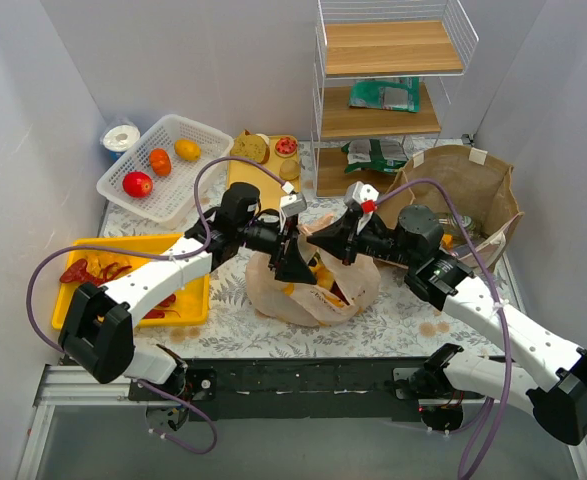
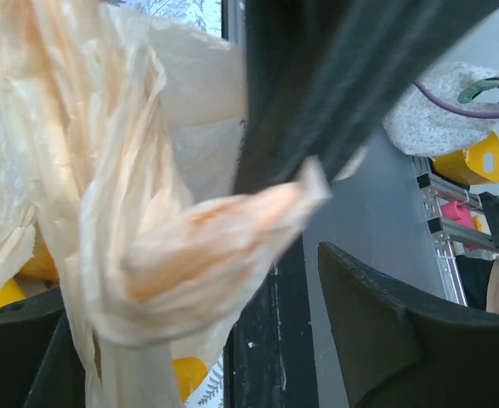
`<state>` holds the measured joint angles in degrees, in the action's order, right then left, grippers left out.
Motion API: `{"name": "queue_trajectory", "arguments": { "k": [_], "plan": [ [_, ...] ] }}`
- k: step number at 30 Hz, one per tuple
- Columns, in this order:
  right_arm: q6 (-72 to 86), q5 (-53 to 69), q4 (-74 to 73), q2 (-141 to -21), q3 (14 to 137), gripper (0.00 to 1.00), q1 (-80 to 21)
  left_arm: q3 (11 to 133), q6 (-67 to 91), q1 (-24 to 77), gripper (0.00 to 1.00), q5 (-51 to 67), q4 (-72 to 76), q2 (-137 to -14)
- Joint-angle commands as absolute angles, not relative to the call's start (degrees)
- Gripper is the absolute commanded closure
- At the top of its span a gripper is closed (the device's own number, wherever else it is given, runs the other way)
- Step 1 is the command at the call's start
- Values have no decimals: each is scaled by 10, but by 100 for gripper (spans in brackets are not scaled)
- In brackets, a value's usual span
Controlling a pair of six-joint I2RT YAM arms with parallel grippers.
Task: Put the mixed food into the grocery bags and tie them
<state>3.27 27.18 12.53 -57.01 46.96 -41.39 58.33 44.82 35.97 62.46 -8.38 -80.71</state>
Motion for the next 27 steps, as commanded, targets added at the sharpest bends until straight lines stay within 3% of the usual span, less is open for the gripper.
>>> {"name": "queue_trajectory", "arguments": {
  "k": [1, 15, 27],
  "plan": [
    [49, 268, 163, -574, 464, 99, -417, 570, 473, 360, 26, 651, -33, -767],
    [96, 210, 258, -577, 416, 99, -435, 472, 677, 366, 24, 635, 248, -772],
    [97, 159, 308, -582, 388, 99, -458, 461, 751, 369, 28, 628, 307, -806]
  ]
}}
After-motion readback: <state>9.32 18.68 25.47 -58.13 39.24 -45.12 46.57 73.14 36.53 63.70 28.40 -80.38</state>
